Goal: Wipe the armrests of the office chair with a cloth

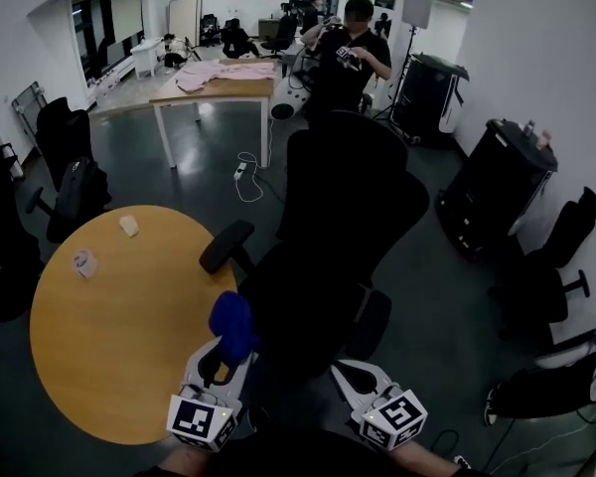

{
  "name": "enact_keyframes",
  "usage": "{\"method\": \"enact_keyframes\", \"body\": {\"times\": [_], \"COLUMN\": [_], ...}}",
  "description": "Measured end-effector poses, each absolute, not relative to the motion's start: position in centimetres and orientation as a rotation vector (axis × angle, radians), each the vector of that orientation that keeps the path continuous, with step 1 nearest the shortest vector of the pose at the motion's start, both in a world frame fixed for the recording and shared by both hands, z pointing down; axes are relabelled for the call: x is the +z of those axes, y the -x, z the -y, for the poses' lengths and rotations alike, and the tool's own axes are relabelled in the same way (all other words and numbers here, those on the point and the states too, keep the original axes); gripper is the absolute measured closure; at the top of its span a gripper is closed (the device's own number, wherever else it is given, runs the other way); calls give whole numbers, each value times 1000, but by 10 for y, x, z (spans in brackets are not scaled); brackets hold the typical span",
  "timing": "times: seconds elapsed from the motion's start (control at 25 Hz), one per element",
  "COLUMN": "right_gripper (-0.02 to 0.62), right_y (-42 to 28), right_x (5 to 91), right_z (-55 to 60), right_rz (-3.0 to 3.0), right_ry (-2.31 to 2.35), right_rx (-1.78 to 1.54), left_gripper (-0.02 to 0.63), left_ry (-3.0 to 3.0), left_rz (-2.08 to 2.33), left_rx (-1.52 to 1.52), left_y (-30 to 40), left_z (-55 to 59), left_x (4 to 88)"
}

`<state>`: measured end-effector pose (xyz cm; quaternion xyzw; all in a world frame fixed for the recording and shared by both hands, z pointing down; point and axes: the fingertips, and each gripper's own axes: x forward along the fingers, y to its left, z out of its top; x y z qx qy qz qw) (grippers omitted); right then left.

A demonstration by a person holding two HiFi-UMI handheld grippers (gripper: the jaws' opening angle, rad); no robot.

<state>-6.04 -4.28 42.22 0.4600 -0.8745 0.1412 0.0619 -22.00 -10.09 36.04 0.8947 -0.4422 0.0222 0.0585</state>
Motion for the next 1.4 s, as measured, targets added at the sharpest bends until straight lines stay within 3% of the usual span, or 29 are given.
{"method": "enact_keyframes", "body": {"times": [0.36,1.4], "right_gripper": [591,591], "right_y": [79,-23], "right_x": [425,459], "right_z": [112,238], "right_rz": [2598,2769], "right_ry": [-1403,-1110], "right_rx": [440,545], "left_gripper": [446,446], "left_ry": [-2662,-2669], "left_rz": [1318,1684], "left_rx": [67,361], "left_y": [244,173], "left_z": [176,336], "left_x": [381,362]}}
